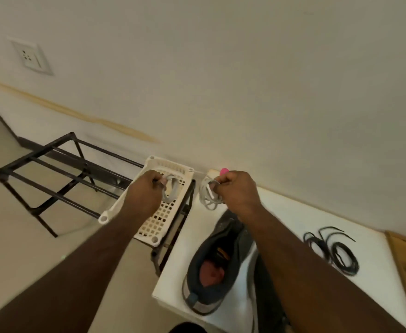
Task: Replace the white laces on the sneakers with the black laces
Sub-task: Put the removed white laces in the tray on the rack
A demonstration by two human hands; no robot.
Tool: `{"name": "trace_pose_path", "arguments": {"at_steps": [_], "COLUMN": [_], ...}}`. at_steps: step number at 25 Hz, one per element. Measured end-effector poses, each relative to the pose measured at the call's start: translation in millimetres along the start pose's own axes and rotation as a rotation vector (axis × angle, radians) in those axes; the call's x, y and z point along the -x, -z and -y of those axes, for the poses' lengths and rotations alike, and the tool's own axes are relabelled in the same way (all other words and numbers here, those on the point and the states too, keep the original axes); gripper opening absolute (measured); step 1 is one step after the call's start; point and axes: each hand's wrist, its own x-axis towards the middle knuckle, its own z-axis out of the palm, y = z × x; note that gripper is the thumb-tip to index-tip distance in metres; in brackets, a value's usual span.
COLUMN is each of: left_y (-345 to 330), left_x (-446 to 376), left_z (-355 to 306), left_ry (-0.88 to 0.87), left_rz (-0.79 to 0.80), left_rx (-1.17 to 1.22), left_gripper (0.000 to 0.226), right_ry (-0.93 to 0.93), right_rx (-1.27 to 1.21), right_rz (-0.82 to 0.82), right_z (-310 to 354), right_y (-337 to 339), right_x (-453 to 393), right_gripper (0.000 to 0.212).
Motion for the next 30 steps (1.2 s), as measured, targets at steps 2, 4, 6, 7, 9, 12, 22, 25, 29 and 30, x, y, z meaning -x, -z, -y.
{"name": "trace_pose_path", "arguments": {"at_steps": [2, 4, 6, 7, 9, 12, 22, 25, 29, 30], "left_y": [2, -3, -11, -16, -27, -43, -68, -67, -58, -56], "left_x": [-34, -66, -93, -107, -129, -152, -162, -161, -151, -145], "left_z": [17, 30, 41, 46, 53, 61, 78, 76, 73, 72], "left_ry": [0.021, 0.032, 0.028, 0.022, -0.005, -0.053, -0.178, -0.135, -0.11, -0.119], "left_rz": [0.004, 0.021, 0.043, 0.053, 0.069, 0.085, -0.111, -0.101, -0.118, -0.111], "left_rx": [-0.028, -0.044, -0.099, -0.132, -0.181, -0.241, -0.799, -0.764, -0.625, -0.593], "left_gripper": [0.017, 0.016, 0.015, 0.016, 0.016, 0.019, 0.018, 0.021, 0.028, 0.032], "right_ry": [-0.008, -0.021, -0.024, -0.015, 0.011, 0.126, 0.672, 0.693, 0.615, 0.602], "right_rx": [0.008, 0.024, 0.053, 0.088, 0.178, 0.394, 1.016, 0.966, 0.927, 0.908], "right_rz": [0.033, 0.061, 0.069, 0.076, 0.109, 0.173, 0.167, 0.177, 0.209, 0.227], "right_z": [8, 11, 12, 11, 11, 12, 2, 1, 0, 0], "right_y": [-33, -62, -85, -96, -115, -134, -160, -155, -142, -138], "right_x": [-29, -56, -79, -91, -111, -132, -138, -136, -128, -122], "right_gripper": [0.007, 0.008, 0.008, 0.009, 0.009, 0.009, 0.015, 0.023, 0.029, 0.031]}}
